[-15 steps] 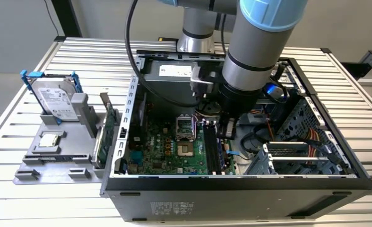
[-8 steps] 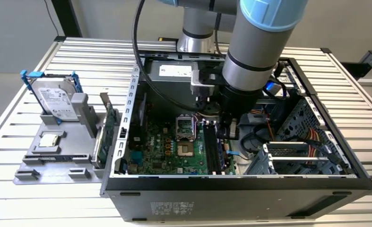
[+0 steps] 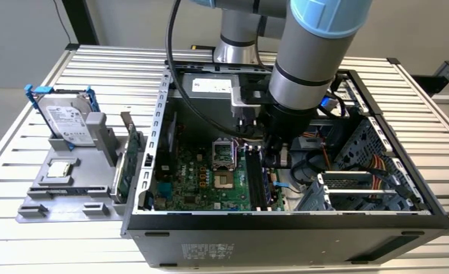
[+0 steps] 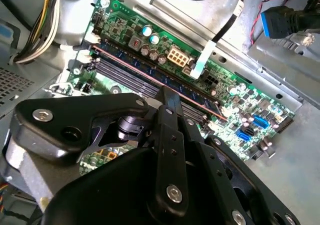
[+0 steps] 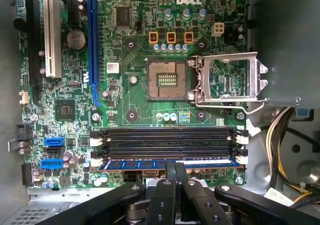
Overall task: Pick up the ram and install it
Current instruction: 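Press down the ram until it locks into place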
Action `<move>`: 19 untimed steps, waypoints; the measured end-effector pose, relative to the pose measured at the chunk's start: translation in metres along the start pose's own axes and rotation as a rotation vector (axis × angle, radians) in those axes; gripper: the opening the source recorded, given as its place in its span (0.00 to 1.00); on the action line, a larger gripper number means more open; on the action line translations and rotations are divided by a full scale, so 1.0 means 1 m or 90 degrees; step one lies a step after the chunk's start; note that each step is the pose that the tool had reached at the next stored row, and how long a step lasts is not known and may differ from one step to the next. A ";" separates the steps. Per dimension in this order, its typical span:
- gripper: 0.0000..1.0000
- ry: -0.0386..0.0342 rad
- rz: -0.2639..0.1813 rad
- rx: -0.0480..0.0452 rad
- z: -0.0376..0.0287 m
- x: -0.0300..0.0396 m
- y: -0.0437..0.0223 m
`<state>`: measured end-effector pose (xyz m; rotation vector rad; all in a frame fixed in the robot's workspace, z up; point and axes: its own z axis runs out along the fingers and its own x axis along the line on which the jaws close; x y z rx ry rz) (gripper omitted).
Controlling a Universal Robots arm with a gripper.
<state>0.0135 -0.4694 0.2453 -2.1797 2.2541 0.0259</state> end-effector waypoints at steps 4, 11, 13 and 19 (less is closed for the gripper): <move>0.00 -0.0002 0.000 -0.0001 0.0008 0.0001 -0.0021; 0.00 0.0000 -0.001 -0.0002 0.0080 0.0028 -0.0023; 0.00 -0.0001 -0.001 -0.0001 0.0100 0.0032 -0.0023; 0.00 0.0000 -0.001 -0.0002 0.0105 0.0032 -0.0023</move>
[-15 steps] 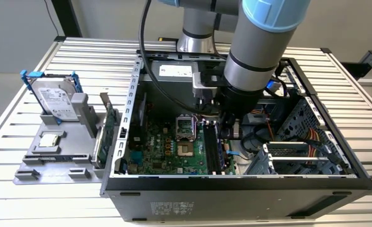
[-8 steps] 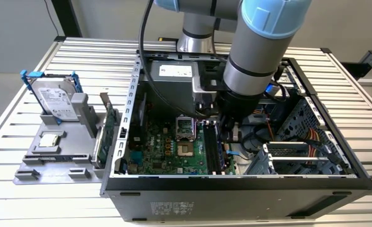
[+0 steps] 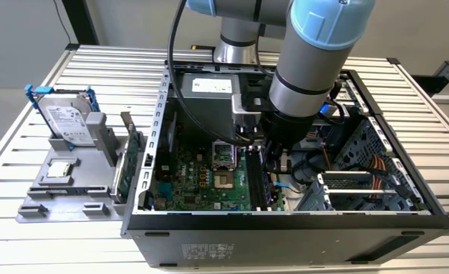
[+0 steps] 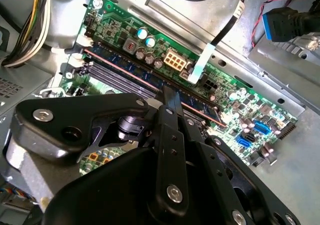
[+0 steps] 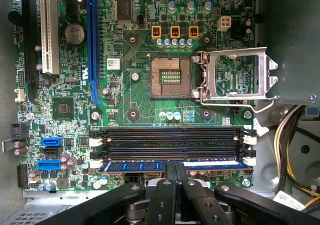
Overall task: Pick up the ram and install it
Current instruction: 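Press down the ram until it locks into place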
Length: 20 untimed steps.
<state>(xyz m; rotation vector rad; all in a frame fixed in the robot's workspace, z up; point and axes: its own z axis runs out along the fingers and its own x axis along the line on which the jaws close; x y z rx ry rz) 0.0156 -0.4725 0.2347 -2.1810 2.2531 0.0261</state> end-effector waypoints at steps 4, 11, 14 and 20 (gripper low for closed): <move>0.00 0.0000 0.000 0.0000 0.0004 0.0000 0.0000; 0.00 0.0001 0.000 0.0000 0.0073 0.0001 -0.0001; 0.00 0.0007 0.000 -0.0001 0.0109 0.0003 -0.0001; 0.00 0.0013 0.000 -0.0003 0.0182 0.0003 -0.0002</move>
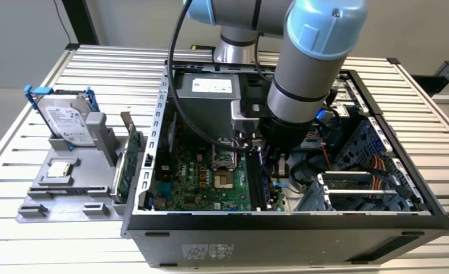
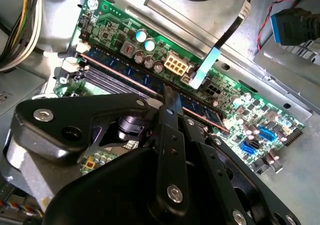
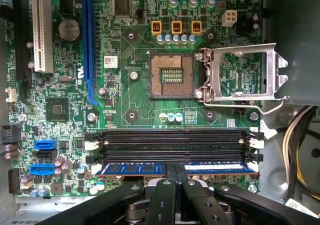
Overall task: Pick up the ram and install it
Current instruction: 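Press down the ram until it locks into place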
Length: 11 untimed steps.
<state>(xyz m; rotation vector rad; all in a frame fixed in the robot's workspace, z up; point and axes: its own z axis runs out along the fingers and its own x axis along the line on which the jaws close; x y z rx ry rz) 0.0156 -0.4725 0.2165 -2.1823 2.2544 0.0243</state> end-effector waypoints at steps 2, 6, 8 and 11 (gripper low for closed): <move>0.00 0.0029 0.000 -0.0007 0.0004 -0.0003 -0.0001; 0.00 0.0044 0.000 -0.0010 -0.0015 -0.0006 -0.0001; 0.00 0.0165 0.000 -0.0035 -0.0101 -0.0025 -0.0004; 0.00 0.0174 0.000 -0.0038 -0.0108 -0.0022 -0.0003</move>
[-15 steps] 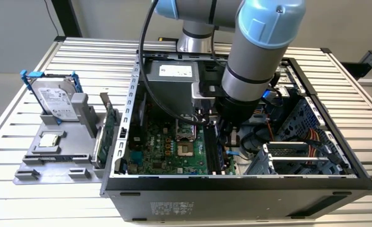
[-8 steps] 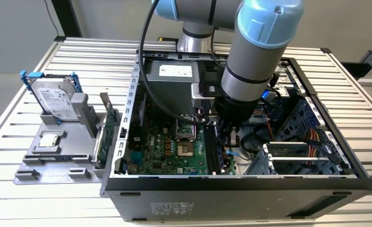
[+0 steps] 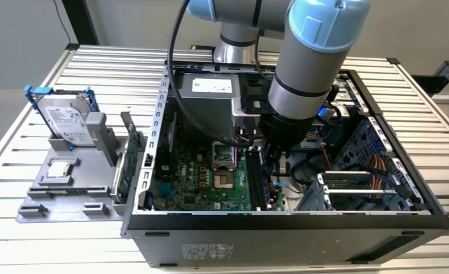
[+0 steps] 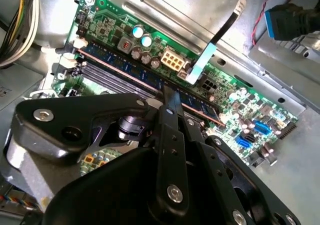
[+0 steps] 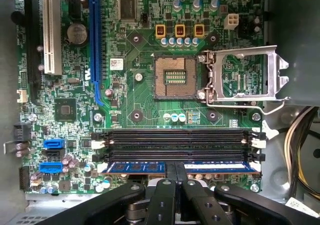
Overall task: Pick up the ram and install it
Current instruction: 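Press down the ram until it locks into place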
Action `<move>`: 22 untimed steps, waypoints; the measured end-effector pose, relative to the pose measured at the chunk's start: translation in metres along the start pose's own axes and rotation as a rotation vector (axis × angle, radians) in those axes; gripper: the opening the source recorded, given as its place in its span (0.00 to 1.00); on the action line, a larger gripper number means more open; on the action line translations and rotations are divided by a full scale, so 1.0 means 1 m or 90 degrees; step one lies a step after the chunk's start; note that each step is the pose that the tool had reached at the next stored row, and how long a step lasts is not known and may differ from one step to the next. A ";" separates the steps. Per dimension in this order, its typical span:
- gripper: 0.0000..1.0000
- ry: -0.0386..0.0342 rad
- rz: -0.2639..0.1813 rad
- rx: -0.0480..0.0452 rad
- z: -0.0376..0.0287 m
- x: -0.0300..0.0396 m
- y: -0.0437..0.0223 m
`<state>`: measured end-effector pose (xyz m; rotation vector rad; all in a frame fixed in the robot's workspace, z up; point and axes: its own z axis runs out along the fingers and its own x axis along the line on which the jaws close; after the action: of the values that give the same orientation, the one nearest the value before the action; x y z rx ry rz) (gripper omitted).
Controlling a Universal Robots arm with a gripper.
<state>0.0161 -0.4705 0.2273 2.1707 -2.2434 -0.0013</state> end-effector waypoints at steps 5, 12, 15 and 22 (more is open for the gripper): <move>0.00 0.0001 0.000 0.0000 0.0000 0.0000 0.0000; 0.00 0.0001 0.000 0.0000 0.0000 0.0000 0.0000; 0.00 0.0001 0.000 0.0000 0.0000 0.0000 0.0000; 0.00 0.0001 0.000 0.0000 0.0000 0.0000 0.0000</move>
<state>0.0161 -0.4705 0.2274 2.1708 -2.2432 -0.0012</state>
